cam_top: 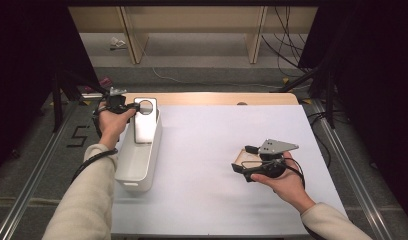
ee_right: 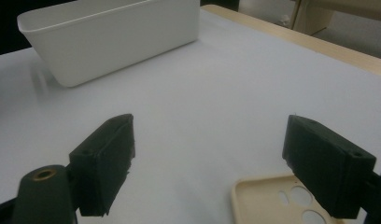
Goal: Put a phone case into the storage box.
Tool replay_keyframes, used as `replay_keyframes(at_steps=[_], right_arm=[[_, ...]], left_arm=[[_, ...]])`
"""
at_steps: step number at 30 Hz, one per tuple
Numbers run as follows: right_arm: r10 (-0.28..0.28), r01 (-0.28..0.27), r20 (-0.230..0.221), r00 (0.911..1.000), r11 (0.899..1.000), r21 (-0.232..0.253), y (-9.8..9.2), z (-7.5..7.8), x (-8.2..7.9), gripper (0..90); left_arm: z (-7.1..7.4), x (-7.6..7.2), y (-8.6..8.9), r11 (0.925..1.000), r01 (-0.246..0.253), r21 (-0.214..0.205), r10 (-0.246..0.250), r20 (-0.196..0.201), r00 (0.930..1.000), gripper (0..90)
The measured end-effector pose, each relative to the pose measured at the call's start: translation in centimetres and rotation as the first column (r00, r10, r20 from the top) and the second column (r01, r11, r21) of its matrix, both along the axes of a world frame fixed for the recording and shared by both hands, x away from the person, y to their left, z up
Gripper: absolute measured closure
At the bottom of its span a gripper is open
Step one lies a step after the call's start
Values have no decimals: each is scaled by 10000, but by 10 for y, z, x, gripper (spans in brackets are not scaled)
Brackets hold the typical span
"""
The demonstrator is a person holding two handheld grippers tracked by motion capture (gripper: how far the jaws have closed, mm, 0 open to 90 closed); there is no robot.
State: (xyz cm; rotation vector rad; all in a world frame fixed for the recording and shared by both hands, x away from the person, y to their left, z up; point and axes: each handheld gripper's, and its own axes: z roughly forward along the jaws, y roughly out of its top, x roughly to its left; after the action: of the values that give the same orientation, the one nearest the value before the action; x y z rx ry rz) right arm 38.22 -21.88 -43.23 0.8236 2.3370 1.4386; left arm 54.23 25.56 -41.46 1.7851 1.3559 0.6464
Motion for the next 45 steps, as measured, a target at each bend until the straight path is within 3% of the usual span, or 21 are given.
replay_keyframes(at_steps=[5,15,21,26,35,38,41,45], right_arm=[[-3,3,8,10000,10000,10,0,0,0,178],[8,-8,-4,10000,10000,-12,0,0,0,178],[1,-1,3,10000,10000,-17,0,0,0,177],[-11,11,8,10000,10000,-37,0,0,0,176],[-18,18,13,10000,9999,-100,0,0,0,173],[-51,51,22,10000,9999,-109,0,0,1,172],[-79,79,6,10000,9999,-131,-1,1,2,172],[-140,140,8,9999,9998,-121,-3,2,3,169]], left_arm=[[0,0,1,9994,-143,305,143,-7,9999,695],[3,-1,4,9990,-310,310,308,54,9995,666],[7,-5,5,9991,-384,184,380,200,9991,631],[16,-12,8,9988,-463,-187,473,556,9973,570],[25,-33,13,9911,-316,-1289,421,796,9959,357],[29,-43,10,9918,-253,-1254,366,890,9954,234],[33,-53,6,9886,-2,-1505,138,891,9959,139],[35,-67,-1,9901,315,-1368,-200,848,9962,42]])
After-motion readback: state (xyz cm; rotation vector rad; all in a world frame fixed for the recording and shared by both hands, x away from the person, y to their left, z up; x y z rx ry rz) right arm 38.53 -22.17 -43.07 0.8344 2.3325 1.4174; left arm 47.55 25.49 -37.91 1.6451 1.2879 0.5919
